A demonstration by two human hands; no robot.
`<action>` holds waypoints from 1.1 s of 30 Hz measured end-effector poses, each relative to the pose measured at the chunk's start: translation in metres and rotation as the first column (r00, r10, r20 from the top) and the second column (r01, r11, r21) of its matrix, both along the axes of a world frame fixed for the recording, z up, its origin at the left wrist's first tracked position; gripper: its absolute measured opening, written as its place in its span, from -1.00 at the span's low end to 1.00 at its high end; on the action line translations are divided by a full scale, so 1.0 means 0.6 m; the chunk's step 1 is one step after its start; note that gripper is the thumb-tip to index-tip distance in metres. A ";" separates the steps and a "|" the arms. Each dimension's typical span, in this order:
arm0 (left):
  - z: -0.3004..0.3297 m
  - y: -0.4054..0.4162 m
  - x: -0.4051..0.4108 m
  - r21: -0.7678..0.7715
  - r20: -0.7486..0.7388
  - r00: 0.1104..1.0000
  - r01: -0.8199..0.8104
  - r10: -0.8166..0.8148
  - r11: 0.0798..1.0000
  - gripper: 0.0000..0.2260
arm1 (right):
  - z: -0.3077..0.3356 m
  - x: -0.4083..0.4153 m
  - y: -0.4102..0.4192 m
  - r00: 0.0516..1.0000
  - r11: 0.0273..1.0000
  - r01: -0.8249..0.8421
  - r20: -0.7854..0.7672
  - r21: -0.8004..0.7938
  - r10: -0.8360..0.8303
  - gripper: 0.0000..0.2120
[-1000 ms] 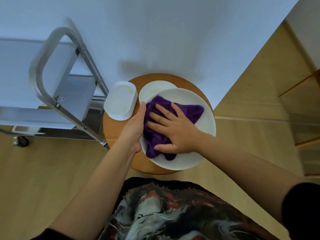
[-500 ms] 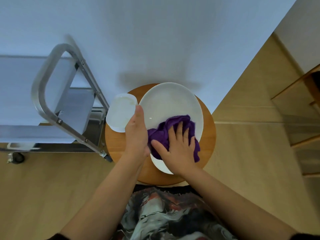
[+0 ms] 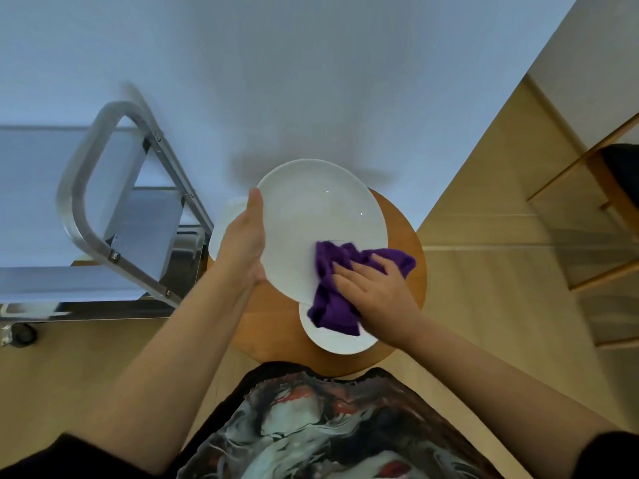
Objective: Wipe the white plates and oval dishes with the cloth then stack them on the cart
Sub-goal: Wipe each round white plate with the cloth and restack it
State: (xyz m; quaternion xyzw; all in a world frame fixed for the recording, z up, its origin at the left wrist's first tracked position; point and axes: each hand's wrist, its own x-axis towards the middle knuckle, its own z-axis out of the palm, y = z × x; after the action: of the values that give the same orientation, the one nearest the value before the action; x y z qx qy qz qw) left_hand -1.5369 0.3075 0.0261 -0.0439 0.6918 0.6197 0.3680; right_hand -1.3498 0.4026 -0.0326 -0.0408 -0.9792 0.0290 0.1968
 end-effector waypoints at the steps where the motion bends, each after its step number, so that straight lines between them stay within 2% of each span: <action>1: 0.002 -0.001 -0.008 -0.035 0.022 0.999 0.037 -0.036 0.999 -0.47 | 0.000 0.003 0.009 0.998 0.998 0.006 -0.064 0.055 -0.002 -0.69; 3: 0.007 -0.002 -0.019 -0.045 0.096 0.994 0.051 -0.047 0.998 -0.44 | 0.003 0.002 0.017 0.990 0.996 0.015 -0.144 0.091 -0.002 -0.79; 4: 0.010 -0.003 -0.024 -0.005 0.131 0.991 0.016 -0.015 1.000 -0.51 | 0.007 -0.001 0.015 0.986 0.996 0.022 -0.164 0.083 -0.008 -0.82; 7: 0.026 -0.003 -0.019 0.249 0.219 0.976 -0.080 0.025 0.965 -0.77 | 0.022 -0.019 -0.001 0.975 0.998 0.061 -0.214 0.008 -0.058 -0.83; 9: 0.023 0.004 0.016 0.314 0.189 0.979 -0.129 0.071 0.941 -0.81 | 0.036 -0.038 -0.014 0.959 0.988 0.124 -0.245 -0.089 -0.143 -0.80; 12: 0.007 0.019 0.083 0.200 0.041 0.989 -0.146 0.140 0.969 -0.70 | 0.048 -0.063 -0.034 0.942 0.969 0.193 -0.248 -0.155 -0.227 -0.83; 15: 0.004 0.021 0.082 0.153 -0.073 0.982 -0.162 0.174 0.975 -0.75 | 0.044 -0.060 -0.038 0.946 0.984 0.141 -0.277 -0.110 -0.167 -0.88; 21: 0.007 0.010 0.062 0.149 0.047 0.988 -0.151 0.145 0.977 -0.78 | 0.028 -0.039 -0.006 0.953 0.993 0.039 -0.302 0.110 -0.004 -0.81; 23: 0.014 -0.001 0.032 0.101 0.007 0.997 -0.076 0.076 0.992 -0.81 | 0.028 -0.021 0.024 0.953 0.986 0.022 -0.302 0.165 0.029 -0.87; 25: 0.024 -0.016 -0.001 0.036 -0.024 0.997 0.075 -0.074 0.997 -0.86 | 0.034 -0.001 0.054 0.954 0.978 -0.014 -0.291 0.209 0.076 -0.85; 27: 0.035 -0.029 -0.021 0.065 0.022 0.983 0.181 -0.182 0.981 -0.88 | 0.038 0.010 0.063 0.956 0.975 -0.054 -0.271 0.217 0.113 -0.87; 28: 0.038 -0.030 -0.026 0.108 0.065 0.981 0.176 -0.184 0.978 -0.89 | 0.040 0.010 0.059 0.959 0.977 -0.053 -0.262 0.207 0.108 -0.90; 30: 0.038 -0.022 -0.010 0.202 0.149 0.986 0.048 -0.079 0.978 -0.87 | 0.043 0.000 0.045 0.966 0.987 -0.015 -0.253 0.159 0.055 -0.91; 33: 0.007 0.008 0.061 0.201 0.089 0.987 -0.149 0.134 0.968 -0.77 | 0.046 -0.024 0.023 0.961 0.996 0.075 -0.271 0.049 -0.059 -0.89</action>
State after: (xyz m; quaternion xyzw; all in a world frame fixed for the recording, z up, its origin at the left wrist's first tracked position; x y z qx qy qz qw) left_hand -1.5001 0.3124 0.0302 -0.0777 0.6043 0.7110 0.3511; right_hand -1.3643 0.4161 -0.0047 -0.0636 -0.9418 -0.0014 0.3300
